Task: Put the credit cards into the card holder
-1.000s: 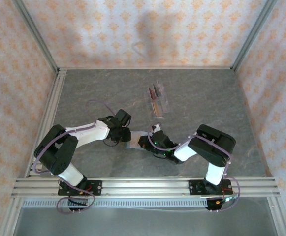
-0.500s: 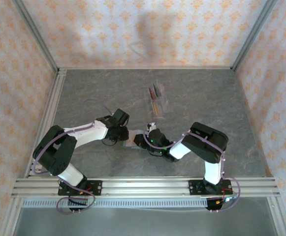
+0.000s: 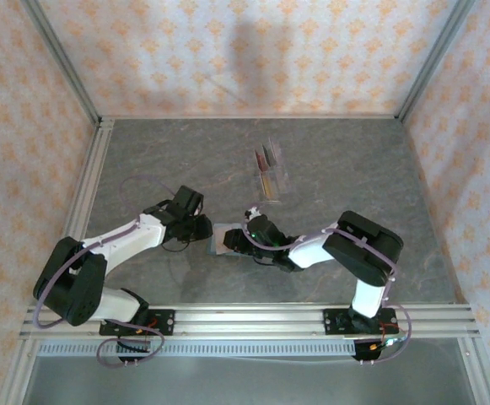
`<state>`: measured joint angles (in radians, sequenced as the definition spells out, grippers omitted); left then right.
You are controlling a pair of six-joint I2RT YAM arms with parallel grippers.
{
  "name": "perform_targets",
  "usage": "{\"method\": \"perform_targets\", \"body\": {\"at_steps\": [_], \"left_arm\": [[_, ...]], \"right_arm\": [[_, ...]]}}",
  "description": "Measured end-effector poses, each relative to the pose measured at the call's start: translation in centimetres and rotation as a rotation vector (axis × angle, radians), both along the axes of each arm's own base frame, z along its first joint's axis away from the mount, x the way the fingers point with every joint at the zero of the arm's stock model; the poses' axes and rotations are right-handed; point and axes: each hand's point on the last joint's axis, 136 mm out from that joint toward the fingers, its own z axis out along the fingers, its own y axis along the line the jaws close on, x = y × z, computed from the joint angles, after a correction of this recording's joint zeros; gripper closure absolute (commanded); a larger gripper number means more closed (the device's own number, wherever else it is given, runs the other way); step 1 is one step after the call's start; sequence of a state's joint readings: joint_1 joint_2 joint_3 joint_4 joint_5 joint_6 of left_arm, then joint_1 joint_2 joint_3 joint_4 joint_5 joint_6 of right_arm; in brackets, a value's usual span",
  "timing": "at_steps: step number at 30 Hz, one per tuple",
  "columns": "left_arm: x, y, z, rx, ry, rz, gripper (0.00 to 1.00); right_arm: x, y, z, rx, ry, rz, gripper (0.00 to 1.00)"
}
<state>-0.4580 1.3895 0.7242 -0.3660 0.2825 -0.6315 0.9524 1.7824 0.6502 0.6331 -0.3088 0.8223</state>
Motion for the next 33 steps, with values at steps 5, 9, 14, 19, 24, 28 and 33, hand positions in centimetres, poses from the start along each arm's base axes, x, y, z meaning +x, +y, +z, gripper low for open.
{"method": "perform_targets", "body": {"at_steps": [5,9,14,19,24,28,33], "left_arm": [[-0.3,0.0,-1.3,0.012,0.044,-0.004,0.81],[-0.5,0.0,-2.0,0.021,0.063,-0.004,0.81],[-0.4,-0.1,-2.1,0.014,0.063,-0.003,0.81],[-0.6,-0.4,-2.4,0.014,0.077,-0.006,0.82],[-1.1,-0.8,-3.3,0.03,0.103,-0.017,0.82],[-1.2,-0.9,-3.3,0.044,0.096,-0.018,0.82],[-1.2,-1.0,-3.3,0.065,0.084,-0.019,0.82]], "right_arm": [[-0.7,-0.5,-0.1,-0.098,0.02,0.037,0.65],[-1.1,-1.0,-0.3,-0.168,0.033,0.065,0.63],[-1.4,-1.3,-0.4,-0.224,0.045,0.088,0.62],[-1.6,-1.6,-0.5,-0.255,0.049,0.104,0.62],[-1.8,-1.8,-0.6,-0.273,0.054,0.111,0.63],[-1.8,-2.0,-0.7,-0.284,0.058,0.114,0.7],[-2.0,-2.2,-1.0,-0.298,0.067,0.116,0.81]]}}
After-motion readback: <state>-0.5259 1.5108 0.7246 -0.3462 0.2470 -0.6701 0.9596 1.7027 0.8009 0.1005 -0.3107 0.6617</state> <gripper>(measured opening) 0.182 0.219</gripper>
